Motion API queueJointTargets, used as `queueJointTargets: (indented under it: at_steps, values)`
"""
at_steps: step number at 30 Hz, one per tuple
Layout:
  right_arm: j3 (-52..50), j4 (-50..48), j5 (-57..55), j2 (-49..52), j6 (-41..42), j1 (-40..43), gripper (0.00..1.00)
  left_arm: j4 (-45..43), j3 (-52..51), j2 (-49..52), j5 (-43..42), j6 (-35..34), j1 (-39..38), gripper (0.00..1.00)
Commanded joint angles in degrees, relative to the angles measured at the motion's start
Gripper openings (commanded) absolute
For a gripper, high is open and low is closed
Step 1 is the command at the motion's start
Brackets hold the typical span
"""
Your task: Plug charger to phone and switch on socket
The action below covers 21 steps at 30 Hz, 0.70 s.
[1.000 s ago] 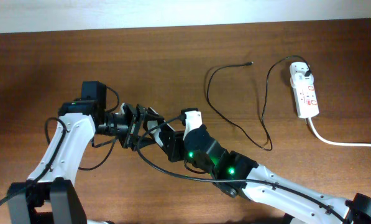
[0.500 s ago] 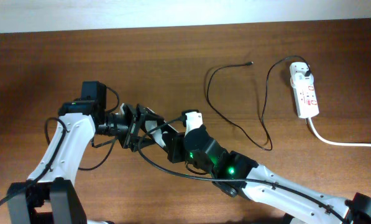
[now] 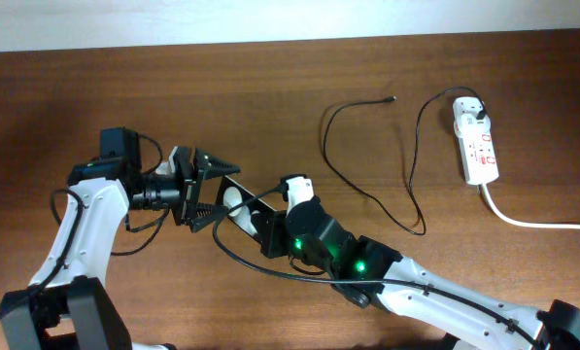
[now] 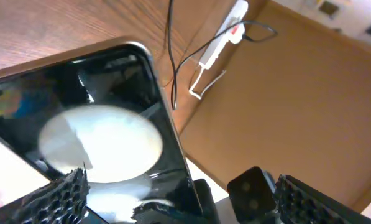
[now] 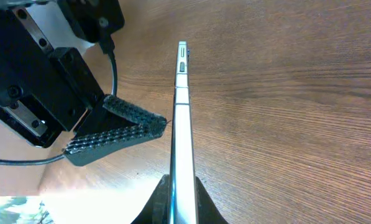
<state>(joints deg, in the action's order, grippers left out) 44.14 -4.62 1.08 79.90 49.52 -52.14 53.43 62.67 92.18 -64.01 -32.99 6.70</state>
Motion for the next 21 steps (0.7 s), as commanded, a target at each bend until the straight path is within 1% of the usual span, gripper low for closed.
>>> queueJointTargets:
  at_steps: [1,2,4,7,9,11,12,13,15,17,20,21]
  values:
    - [0.8,-0.7,1.5,-0.1,-0.3,-0.2,0.04,1.6,0.2,-1.6,-1.7,8.5,0.3,0.99]
    - [0.8,-0.7,1.7,-0.1,-0.3,-0.2,0.04,2.4,0.2,-2.8,1.0,9.6,0.4,0.99]
    - [0.8,-0.7,2.0,-0.1,-0.3,-0.2,0.04,5.9,0.2,-7.3,12.2,9.8,0.9,0.99]
    - [0.8,-0.1,2.2,-0.1,-0.3,-0.2,0.04,10.5,0.2,-18.1,21.7,13.2,3.3,0.99]
    - [0.8,0.1,2.2,-0.1,0.8,-0.2,0.04,13.1,0.2,-24.5,28.9,13.2,4.0,0.99]
    - [0.8,0.1,2.2,-0.1,1.0,-0.2,0.04,16.6,0.2,-32.4,38.0,13.2,4.0,0.99]
    - [0.8,0.1,2.3,-0.1,1.2,-0.2,0.04,17.5,0.2,-34.8,40.1,13.2,4.0,0.99]
    - [0.8,0.1,2.5,-0.1,3.6,-0.2,0.04,18.5,0.2,-39.1,43.2,13.2,4.0,0.99]
    - [0.8,0.1,4.1,-0.1,8.7,0.5,0.04,19.2,0.2,-46.0,46.1,13.1,4.0,0.99]
    - [0.8,0.0,9.9,-0.1,13.3,3.4,0.04,19.5,0.1,-51.8,49.6,12.7,4.0,0.99]
    - [0.8,-0.3,17.7,-0.1,14.0,7.5,0.04,19.5,-2.7,-55.2,50.1,7.4,4.0,0.98]
    - [0.8,-0.3,21.5,-0.1,14.0,9.7,0.04,19.3,-5.2,-55.6,49.8,5.1,4.0,0.99]
